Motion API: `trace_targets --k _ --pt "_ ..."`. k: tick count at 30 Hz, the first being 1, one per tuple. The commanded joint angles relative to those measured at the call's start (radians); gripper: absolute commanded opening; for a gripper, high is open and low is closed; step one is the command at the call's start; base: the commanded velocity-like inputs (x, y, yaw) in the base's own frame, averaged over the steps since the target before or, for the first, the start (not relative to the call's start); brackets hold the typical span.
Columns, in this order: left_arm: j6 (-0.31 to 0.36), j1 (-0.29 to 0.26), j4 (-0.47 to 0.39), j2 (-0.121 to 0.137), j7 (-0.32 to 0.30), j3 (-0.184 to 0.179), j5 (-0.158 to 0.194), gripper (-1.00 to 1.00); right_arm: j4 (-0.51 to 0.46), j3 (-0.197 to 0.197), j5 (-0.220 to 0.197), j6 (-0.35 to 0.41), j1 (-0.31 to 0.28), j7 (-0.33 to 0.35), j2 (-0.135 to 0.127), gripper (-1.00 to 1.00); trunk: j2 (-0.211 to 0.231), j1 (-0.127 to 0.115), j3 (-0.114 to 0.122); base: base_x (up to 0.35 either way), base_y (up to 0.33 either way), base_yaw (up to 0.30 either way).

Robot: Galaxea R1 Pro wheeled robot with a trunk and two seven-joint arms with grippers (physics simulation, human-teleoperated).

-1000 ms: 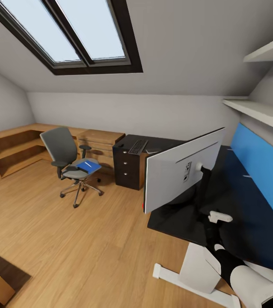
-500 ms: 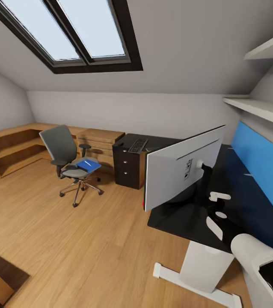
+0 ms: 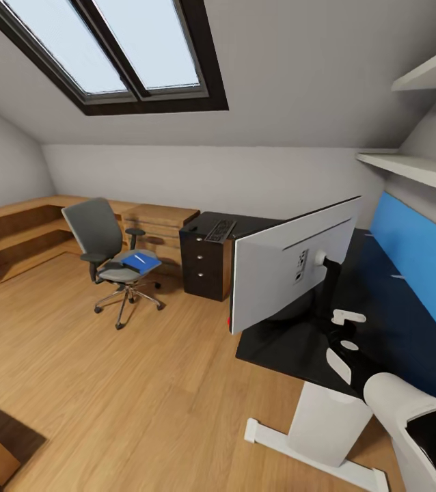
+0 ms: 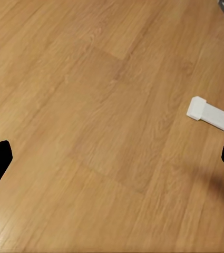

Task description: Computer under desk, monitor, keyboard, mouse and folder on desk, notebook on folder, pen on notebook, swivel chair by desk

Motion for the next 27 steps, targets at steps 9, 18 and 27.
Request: trace_targets --k 9,18,27 --pt "-0.005 0.0 0.029 0.004 0.001 -0.002 0.009 1.0 0.023 0.006 -0.008 -0.092 -0.001 -0.005 0.004 1.0 -0.001 0.0 -0.001 0.034 0.0 0.0" --pt "-0.004 0.0 0.032 0.003 0.001 -0.004 0.008 1.0 0.061 0.006 -0.008 -0.128 -0.001 -0.005 0.0 1.0 -0.001 0.0 -0.001 0.122 -0.015 0.0" --pt "-0.004 0.0 0.038 0.002 0.001 -0.005 0.008 1.0 0.083 0.006 -0.008 -0.133 -0.001 -0.005 -0.005 1.0 -0.001 0.0 -0.001 0.082 -0.001 0.0"
